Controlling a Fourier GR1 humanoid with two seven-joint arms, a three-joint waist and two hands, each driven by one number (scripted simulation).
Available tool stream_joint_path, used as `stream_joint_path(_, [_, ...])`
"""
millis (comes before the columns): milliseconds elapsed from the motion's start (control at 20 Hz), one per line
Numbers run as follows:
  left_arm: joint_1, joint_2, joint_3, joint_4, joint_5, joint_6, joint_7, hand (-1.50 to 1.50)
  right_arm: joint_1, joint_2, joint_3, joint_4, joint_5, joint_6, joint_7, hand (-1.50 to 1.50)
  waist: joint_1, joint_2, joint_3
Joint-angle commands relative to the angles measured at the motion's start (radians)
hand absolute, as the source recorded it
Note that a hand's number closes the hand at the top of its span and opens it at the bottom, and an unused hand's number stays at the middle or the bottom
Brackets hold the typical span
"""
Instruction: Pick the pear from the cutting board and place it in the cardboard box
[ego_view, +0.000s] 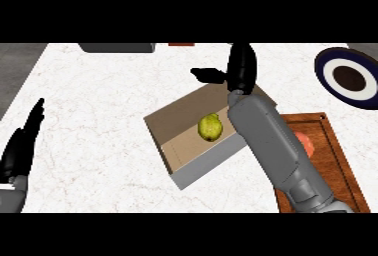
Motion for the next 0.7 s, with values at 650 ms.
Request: stream_joint_path(650, [0.036, -0.005, 0.061, -0.042, -0.007, -0.03, 0.022, 0.0, 0.637, -0.335, -0.157, -0.813, -0.197, 0.222, 0.029, -1.5, -0.034, -0.005, 0.001])
